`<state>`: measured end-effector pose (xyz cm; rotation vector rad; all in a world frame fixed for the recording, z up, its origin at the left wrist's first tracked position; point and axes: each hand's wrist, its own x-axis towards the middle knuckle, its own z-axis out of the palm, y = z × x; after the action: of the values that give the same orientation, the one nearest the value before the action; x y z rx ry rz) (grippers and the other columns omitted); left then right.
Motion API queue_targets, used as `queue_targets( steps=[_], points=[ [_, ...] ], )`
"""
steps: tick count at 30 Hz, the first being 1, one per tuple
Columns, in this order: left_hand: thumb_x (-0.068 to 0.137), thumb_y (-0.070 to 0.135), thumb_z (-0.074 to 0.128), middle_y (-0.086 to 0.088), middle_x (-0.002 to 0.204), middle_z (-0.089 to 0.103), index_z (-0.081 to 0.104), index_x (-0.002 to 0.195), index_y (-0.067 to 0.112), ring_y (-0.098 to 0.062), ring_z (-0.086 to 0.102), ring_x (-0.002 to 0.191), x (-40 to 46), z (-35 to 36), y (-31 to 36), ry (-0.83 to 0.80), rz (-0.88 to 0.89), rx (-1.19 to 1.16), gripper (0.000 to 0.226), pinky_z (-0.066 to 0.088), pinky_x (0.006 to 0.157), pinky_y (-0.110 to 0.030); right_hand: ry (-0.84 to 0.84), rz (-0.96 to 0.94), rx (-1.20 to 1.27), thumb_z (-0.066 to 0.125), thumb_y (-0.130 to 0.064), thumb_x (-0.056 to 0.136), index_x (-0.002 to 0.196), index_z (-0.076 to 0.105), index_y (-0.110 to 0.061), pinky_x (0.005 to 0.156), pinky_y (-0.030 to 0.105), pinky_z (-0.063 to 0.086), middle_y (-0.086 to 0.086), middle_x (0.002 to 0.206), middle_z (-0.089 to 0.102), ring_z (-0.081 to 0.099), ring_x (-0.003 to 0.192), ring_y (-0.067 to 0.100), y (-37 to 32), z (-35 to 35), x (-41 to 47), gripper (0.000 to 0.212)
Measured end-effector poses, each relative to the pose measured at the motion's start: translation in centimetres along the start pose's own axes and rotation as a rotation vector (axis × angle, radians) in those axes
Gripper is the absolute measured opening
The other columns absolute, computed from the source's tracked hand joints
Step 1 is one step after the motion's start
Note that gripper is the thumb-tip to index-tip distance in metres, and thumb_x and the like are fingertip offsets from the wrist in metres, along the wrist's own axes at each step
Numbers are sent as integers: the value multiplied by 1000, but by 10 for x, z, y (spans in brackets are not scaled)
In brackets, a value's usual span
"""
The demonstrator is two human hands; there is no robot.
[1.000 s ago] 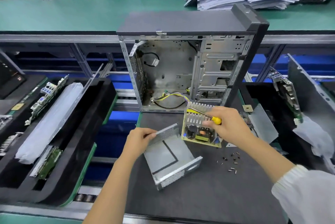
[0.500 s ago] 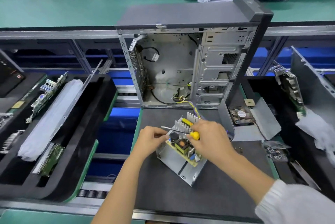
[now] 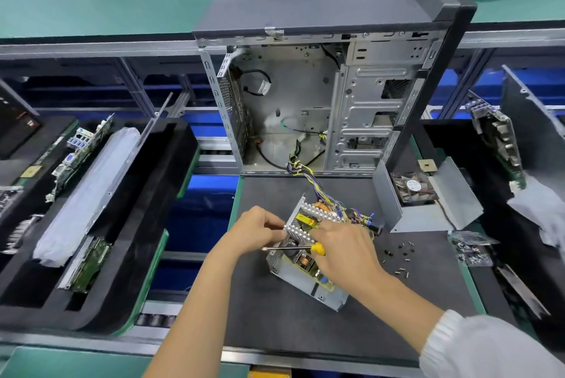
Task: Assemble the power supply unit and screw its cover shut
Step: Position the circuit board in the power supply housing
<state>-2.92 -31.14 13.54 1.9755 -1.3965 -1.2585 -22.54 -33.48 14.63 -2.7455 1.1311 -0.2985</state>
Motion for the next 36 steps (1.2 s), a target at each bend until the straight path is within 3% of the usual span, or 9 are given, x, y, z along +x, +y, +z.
queue_targets(
  steps=[4, 7, 13, 17, 24, 27, 29, 32, 36],
  points=[
    [95, 1, 50, -1, 93, 72, 70, 118, 12, -10, 63, 83, -11, -4, -1, -178, 15, -139, 32, 49, 84, -28, 12, 20, 58, 63, -29, 76, 81, 68, -19, 54, 29, 42, -3, 75, 62, 61, 74, 23, 0, -1, -5, 13],
    [97, -1, 37, 5, 81, 70, 67, 121, 13, -1, 60, 66, -15, -6, 2, -217, -32, -248, 41, 52, 66, -18, 49, 25, 90, 72, -24, 70, 79, 70, -17, 50, 28, 45, -3, 71, 63, 62, 62, 23, -4, 2, -8, 11],
    [102, 8, 42, -12, 113, 72, 68, 121, 13, -28, 67, 104, -15, -4, -1, -193, -40, -330, 33, 57, 80, -30, -76, -4, -184, 91, -31, 36, 53, 60, -23, 40, 16, 21, -7, 47, 53, 50, 35, 12, -2, 14, -5, 37],
    [102, 16, 49, -12, 108, 74, 70, 118, 15, -19, 68, 91, -11, -3, -6, -183, 4, -333, 27, 54, 73, -24, -229, -56, -226, 62, -9, 76, 76, 60, -14, 55, 30, 31, 5, 79, 65, 62, 78, 26, -6, 30, 5, 5],
    [95, 20, 63, -15, 86, 73, 76, 98, 9, -13, 56, 75, 6, 9, -13, 67, 84, -69, 17, 50, 75, -36, -312, -35, -232, 53, -17, 88, 80, 59, -13, 55, 31, 32, 9, 80, 66, 63, 76, 32, -14, 27, 6, 10],
    [95, 16, 60, 4, 52, 42, 66, 74, 1, -7, 33, 53, 11, 10, -12, 89, 150, 59, 26, 30, 56, -29, -351, -57, -276, 54, -4, 83, 78, 50, -15, 48, 28, 25, 7, 81, 65, 63, 78, 30, -16, 26, 5, 13],
    [94, 12, 57, 6, 54, 38, 63, 72, 0, -9, 30, 53, 16, 9, -10, 92, 172, 97, 26, 27, 56, -28, -375, -93, -267, 59, -14, 86, 80, 52, -15, 51, 28, 28, 6, 85, 65, 62, 82, 28, -15, 19, 8, 9],
    [95, 12, 57, 1, 58, 41, 65, 70, 8, -12, 31, 56, 27, 5, -1, 39, 216, 169, 26, 28, 58, -28, -352, -63, -247, 54, -61, 83, 91, 64, -20, 55, 28, 31, 2, 88, 64, 60, 85, 24, 5, 2, 21, 43],
    [97, 16, 59, 13, 49, 43, 74, 86, 17, -3, 31, 45, 39, -1, 9, -114, 259, 175, 19, 27, 48, -20, -184, 163, -68, 58, -49, 86, 86, 70, -25, 60, 29, 43, -4, 85, 63, 63, 84, 22, 68, -22, 40, 27]
  ],
)
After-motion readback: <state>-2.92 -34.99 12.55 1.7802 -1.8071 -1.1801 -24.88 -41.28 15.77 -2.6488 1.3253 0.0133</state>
